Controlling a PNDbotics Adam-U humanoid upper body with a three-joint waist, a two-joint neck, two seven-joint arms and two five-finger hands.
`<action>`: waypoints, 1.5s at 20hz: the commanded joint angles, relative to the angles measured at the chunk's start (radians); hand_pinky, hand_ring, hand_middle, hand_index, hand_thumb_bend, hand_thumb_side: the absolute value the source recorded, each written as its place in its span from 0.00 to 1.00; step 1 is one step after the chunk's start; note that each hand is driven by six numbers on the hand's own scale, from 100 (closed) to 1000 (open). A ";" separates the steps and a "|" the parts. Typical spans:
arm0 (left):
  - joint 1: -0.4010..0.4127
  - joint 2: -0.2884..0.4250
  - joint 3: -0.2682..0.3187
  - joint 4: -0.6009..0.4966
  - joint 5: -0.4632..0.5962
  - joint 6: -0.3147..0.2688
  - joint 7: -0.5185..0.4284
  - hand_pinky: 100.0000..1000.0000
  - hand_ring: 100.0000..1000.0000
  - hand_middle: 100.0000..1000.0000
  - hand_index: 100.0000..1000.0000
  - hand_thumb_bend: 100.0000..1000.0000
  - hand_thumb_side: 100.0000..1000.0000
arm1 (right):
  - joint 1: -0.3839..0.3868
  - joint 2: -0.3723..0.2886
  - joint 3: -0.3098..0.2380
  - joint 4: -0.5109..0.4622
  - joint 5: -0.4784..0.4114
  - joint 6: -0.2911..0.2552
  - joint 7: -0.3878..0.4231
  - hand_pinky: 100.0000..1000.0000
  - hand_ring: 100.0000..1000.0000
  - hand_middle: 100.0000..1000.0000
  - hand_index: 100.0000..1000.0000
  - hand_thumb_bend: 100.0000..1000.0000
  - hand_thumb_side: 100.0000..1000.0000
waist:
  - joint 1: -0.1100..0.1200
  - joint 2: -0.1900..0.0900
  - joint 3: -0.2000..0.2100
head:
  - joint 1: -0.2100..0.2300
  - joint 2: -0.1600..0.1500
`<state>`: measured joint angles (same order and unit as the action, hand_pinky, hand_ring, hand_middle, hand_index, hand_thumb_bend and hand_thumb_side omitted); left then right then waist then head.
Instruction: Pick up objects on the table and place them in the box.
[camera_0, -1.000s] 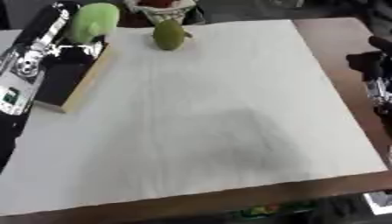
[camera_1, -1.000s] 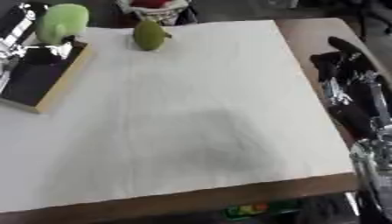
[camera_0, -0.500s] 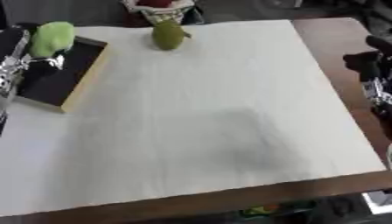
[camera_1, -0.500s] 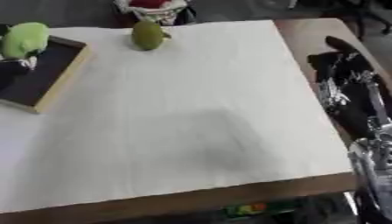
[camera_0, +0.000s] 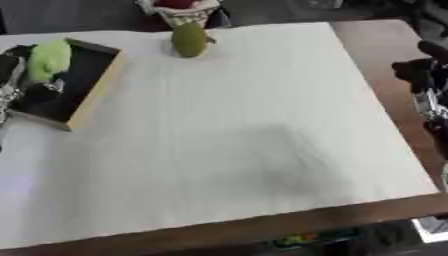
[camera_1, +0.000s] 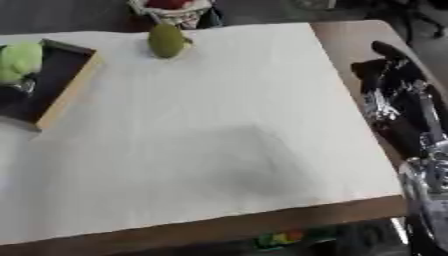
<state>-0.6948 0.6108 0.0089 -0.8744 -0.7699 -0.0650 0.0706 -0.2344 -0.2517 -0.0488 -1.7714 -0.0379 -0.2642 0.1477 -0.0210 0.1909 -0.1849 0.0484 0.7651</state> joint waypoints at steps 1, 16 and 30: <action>-0.018 0.053 0.013 -0.063 0.012 -0.017 0.008 0.74 1.00 0.88 0.91 0.41 0.76 | -0.005 -0.024 -0.008 -0.011 0.004 -0.001 0.002 0.84 0.78 0.60 0.89 0.00 0.41 | 0.003 -0.014 -0.002 | -0.006 0.000; -0.177 0.035 -0.074 -0.175 0.025 -0.104 -0.140 0.79 1.00 0.89 0.93 0.37 0.60 | -0.008 -0.025 0.007 -0.009 -0.004 -0.001 0.021 0.84 0.78 0.60 0.89 0.00 0.41 | 0.006 -0.024 -0.029 | 0.006 0.004; -0.364 -0.081 -0.032 0.126 -0.211 -0.155 -0.068 0.71 1.00 0.89 0.92 0.44 0.55 | -0.074 -0.017 0.053 -0.012 -0.034 -0.008 0.076 0.84 0.78 0.60 0.89 0.00 0.41 | 0.023 0.041 -0.162 | 0.088 -0.060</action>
<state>-1.0292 0.5159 -0.0367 -0.7483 -0.9663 -0.2273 -0.0193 -0.2956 -0.2517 0.0028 -1.7683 -0.0638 -0.2698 0.2169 0.0039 0.2506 -0.3512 0.1257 0.7239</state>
